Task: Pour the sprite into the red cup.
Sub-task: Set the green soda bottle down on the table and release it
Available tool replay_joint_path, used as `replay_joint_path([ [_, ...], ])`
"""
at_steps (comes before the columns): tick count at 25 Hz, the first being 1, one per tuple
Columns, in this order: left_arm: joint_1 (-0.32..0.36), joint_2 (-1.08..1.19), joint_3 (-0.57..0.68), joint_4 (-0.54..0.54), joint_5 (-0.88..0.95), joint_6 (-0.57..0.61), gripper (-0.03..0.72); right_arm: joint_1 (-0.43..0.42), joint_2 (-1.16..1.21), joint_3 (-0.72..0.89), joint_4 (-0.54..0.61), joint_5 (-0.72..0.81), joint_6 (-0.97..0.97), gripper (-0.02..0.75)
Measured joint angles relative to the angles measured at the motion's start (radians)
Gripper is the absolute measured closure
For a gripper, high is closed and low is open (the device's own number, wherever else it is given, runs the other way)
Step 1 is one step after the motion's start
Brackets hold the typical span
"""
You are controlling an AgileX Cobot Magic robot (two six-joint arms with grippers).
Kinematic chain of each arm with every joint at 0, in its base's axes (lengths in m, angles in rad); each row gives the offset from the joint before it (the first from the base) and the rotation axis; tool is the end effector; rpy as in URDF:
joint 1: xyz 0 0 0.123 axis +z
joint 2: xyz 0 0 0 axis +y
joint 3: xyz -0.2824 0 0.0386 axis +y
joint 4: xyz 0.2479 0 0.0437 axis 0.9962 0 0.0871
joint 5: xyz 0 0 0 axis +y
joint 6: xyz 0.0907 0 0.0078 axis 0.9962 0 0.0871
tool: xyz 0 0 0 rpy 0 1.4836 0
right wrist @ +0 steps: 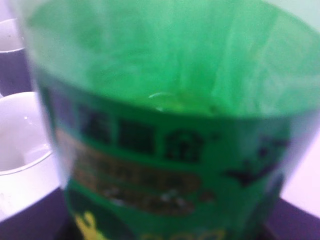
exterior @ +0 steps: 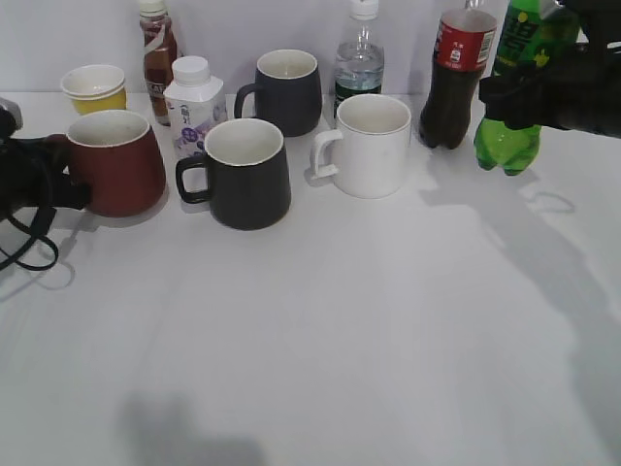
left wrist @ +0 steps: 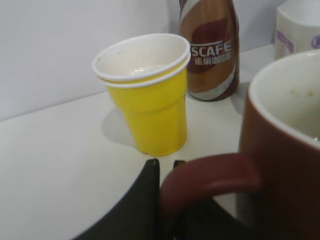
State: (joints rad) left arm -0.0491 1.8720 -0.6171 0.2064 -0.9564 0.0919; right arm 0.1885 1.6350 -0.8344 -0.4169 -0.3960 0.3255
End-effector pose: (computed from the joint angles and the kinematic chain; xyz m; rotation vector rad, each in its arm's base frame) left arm 0.3256 -0.0312 0.1393 0.3518 1.7543 -0.0338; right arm 0.3363 0.0786 0.2240 -0.3449 1.8904 0.2352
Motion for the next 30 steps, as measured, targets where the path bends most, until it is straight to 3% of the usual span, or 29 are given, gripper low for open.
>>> replay_joint_path([
  [5, 0.000, 0.082, 0.000, -0.062, -0.140, 0.039, 0.639, 0.000, 0.000, 0.000, 0.000, -0.001, -0.001, 0.346],
  [13, 0.001, 0.085, 0.000, -0.098, -0.149, 0.041, 0.633, 0.000, 0.000, 0.000, 0.000, -0.002, -0.002, 0.346],
  [22, 0.001, 0.085, -0.001, -0.106, -0.144, 0.032, 0.454, 0.000, 0.000, 0.000, -0.021, -0.003, -0.001, 0.346],
  [30, 0.002, 0.083, 0.053, -0.110, -0.152, 0.030, 0.428, 0.000, 0.000, 0.000, -0.022, -0.004, -0.002, 0.346],
])
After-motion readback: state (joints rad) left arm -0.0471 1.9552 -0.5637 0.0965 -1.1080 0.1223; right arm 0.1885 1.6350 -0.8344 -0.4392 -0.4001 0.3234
